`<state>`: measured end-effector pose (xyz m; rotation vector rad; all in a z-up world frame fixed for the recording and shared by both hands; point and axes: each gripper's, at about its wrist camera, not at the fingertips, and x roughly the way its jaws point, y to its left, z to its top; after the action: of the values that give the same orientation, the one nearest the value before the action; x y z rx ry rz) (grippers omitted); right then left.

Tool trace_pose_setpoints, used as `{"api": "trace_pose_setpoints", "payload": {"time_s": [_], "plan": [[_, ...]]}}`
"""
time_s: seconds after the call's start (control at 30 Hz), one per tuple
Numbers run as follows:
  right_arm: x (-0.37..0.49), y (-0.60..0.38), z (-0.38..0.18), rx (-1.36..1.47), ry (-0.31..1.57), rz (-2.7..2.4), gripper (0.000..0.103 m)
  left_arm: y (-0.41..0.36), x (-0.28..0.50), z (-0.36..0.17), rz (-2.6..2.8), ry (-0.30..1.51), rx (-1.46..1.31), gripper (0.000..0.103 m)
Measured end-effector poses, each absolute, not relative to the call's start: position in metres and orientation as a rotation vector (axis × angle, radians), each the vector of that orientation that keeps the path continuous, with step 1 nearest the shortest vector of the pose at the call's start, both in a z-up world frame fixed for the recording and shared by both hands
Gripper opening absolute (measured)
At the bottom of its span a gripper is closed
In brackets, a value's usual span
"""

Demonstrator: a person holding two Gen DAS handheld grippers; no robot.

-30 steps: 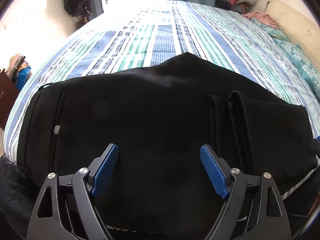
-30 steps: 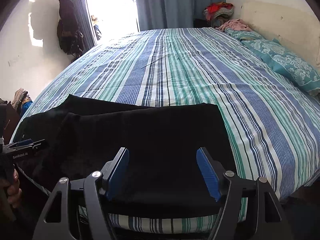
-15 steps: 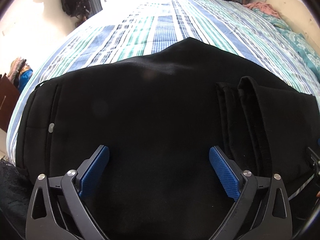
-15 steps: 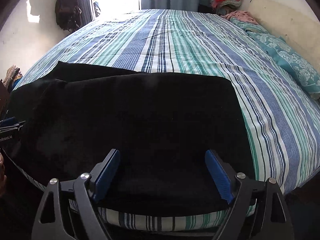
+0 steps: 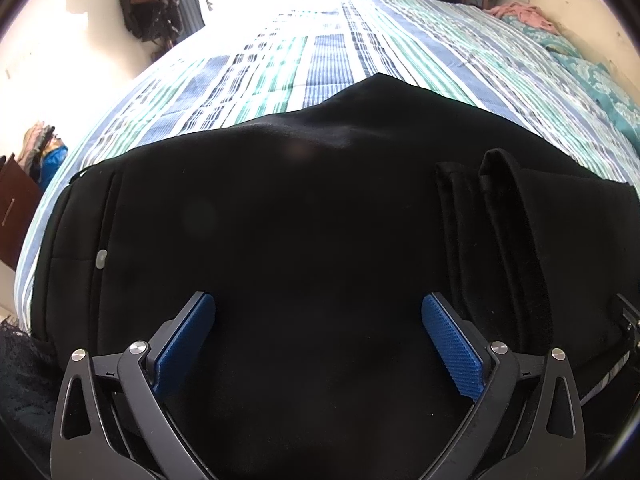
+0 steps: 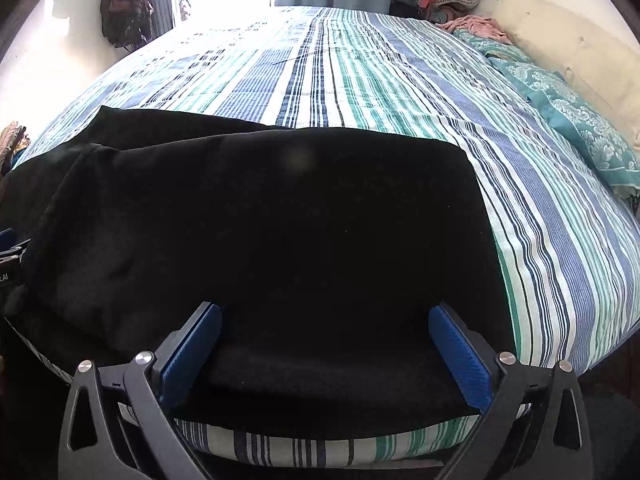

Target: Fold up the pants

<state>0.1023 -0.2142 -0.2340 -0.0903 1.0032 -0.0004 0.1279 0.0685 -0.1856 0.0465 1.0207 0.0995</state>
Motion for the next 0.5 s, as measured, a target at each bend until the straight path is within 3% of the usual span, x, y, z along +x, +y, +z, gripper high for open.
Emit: {"api": "trace_pose_setpoints", "payload": {"time_s": [0.5], "plan": [[0.1037,-0.212,-0.2355,-0.108,1.005,-0.014,0.103,0.0682,0.1253,-0.1866,0.101,1.009,0.052,0.102]]}}
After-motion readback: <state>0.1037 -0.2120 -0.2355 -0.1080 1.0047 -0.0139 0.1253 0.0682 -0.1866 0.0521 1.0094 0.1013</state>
